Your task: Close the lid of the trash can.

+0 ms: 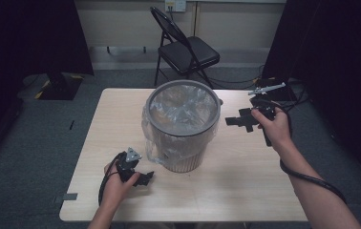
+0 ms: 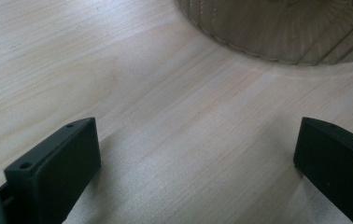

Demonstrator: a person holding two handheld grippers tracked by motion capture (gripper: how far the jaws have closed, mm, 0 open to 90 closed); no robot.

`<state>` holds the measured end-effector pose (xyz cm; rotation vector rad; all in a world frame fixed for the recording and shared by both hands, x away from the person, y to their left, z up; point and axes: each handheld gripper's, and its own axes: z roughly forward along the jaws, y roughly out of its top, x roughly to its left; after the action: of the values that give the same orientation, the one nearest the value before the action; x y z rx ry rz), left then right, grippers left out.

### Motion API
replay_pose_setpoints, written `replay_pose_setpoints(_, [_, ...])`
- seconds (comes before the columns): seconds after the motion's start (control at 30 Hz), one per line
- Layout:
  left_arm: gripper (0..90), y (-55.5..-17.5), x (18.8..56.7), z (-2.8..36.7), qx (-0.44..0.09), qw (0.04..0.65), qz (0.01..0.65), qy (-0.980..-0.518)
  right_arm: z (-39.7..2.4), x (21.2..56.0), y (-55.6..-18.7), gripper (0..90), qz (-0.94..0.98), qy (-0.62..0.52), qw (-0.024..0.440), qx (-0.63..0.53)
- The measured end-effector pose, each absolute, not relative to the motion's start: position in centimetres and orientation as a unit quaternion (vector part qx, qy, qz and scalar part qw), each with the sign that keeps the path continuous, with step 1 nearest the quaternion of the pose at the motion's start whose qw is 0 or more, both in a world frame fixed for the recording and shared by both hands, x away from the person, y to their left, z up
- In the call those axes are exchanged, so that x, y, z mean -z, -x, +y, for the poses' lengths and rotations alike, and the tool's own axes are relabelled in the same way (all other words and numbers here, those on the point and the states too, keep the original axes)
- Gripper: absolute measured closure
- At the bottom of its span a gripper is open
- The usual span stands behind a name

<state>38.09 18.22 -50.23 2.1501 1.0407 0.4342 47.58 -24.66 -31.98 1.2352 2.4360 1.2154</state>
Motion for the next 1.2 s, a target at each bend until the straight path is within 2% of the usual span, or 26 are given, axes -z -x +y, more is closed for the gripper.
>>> replay_pose_setpoints(1.2, [0.0,-38.1,50.2,18.2,-0.168,0.349,0.401,-0.831,-26.4,35.9,-46.8,16.7,0.811,-0.424,0.069,-0.397])
